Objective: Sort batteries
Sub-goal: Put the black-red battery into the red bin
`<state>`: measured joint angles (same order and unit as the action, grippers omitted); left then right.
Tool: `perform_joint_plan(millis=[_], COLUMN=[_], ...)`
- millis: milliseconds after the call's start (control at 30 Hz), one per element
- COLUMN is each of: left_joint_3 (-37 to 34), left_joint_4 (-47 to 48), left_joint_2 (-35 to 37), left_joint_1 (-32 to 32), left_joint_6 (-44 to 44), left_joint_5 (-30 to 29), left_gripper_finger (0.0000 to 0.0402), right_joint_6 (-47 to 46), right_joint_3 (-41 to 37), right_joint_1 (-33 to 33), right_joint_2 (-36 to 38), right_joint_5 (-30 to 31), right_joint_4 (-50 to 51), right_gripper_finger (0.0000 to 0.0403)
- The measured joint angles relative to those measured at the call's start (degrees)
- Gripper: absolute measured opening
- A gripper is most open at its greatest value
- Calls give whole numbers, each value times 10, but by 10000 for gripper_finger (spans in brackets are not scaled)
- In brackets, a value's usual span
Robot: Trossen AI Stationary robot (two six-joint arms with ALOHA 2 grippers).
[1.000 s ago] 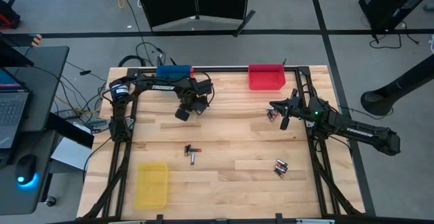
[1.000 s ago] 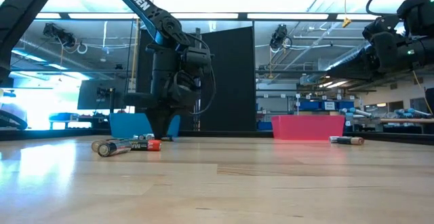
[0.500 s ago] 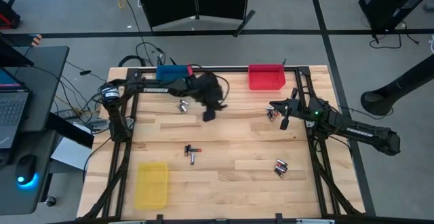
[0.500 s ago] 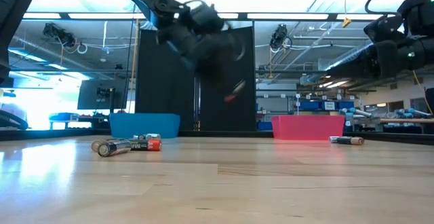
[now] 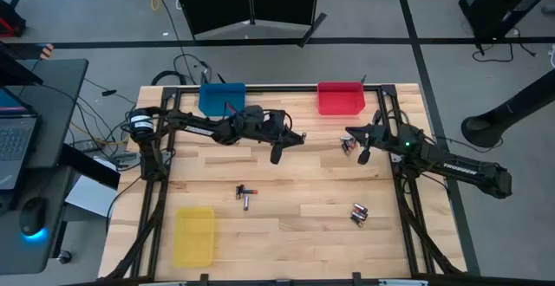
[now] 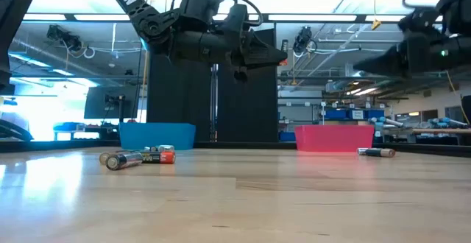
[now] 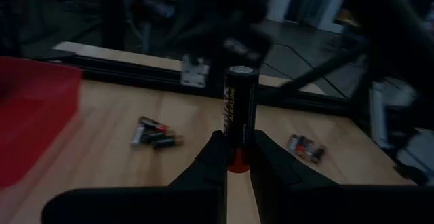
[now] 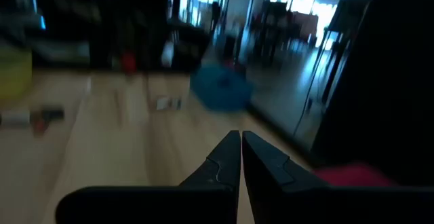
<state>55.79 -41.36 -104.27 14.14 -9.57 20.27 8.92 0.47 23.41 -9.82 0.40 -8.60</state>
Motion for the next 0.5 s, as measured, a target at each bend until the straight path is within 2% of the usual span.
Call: perform_joint_plan(millis=[200,333,500], left_joint_3=[6,32,81], left_joint_4=[-71,-105,-102], left_joint_2=[-41,-79,-116], left_joint_1=[0,0,0], left_joint_6=[-35,-59,-72], left_joint_5=[-12,0,15], left_gripper_finger=[42,42,42], right_joint_6=[-131,-205,-260], right_joint_3=[0,0,0], right_joint_1=[-1,-14,-63], right_joint_2=[-3,-30,-92], right_joint_5=[-11,-75,-49], right_joint_4=[-113,-142,-201], right_gripper_finger=[28,20,13])
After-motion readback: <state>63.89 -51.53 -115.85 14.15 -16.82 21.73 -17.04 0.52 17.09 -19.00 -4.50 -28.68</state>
